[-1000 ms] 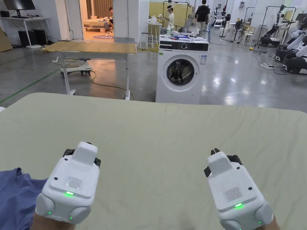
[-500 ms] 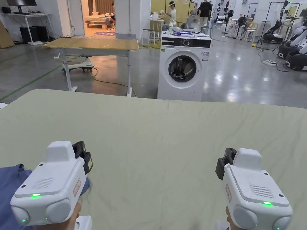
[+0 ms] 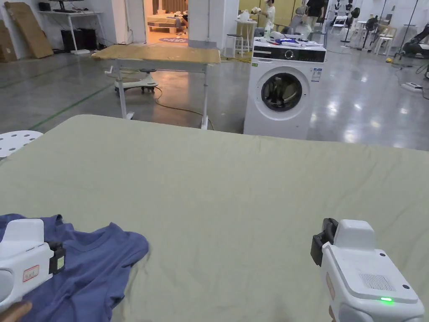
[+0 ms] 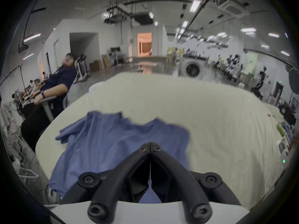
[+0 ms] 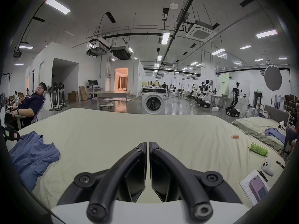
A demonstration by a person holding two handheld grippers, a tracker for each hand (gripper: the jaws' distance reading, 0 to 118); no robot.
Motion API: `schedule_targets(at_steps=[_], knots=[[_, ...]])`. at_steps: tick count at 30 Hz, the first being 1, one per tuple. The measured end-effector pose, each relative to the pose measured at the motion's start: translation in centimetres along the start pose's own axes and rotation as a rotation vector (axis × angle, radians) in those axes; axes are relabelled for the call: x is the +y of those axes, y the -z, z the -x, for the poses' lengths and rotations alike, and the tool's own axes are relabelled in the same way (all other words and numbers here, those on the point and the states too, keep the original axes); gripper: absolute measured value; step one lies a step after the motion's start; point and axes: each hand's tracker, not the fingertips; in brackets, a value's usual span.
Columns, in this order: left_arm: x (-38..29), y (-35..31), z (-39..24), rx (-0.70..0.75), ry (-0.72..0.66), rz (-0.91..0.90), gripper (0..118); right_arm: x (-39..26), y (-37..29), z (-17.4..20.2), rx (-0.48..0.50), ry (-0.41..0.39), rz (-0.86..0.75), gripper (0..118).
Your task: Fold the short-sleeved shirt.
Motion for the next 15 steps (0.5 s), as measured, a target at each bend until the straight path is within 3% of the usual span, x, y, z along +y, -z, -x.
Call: schedule_targets(at_steps=[3, 6, 10, 15], knots=[[-0.8, 0.7, 2.6, 0.034, -0.033, 0.111, 7, -0.2, 0.2, 0.4, 0.015, 0.014, 0.024, 2], [-1.4, 1.9, 4.8, 0.021, -0.064, 0.190, 21, -0.3, 0.2, 0.9, 0.023, 0.001, 0.027, 2], [-2.1, 3.5, 5.8, 0.006, -0.053, 0.243, 72, -0.6, 0.4, 1.3, 0.030, -0.011, 0.034, 2], [-3.9, 6.1, 4.7, -0.038, -0.020, 0.336, 77, -1.3, 0.6, 1.8, 0.036, -0.023, 0.054, 2]])
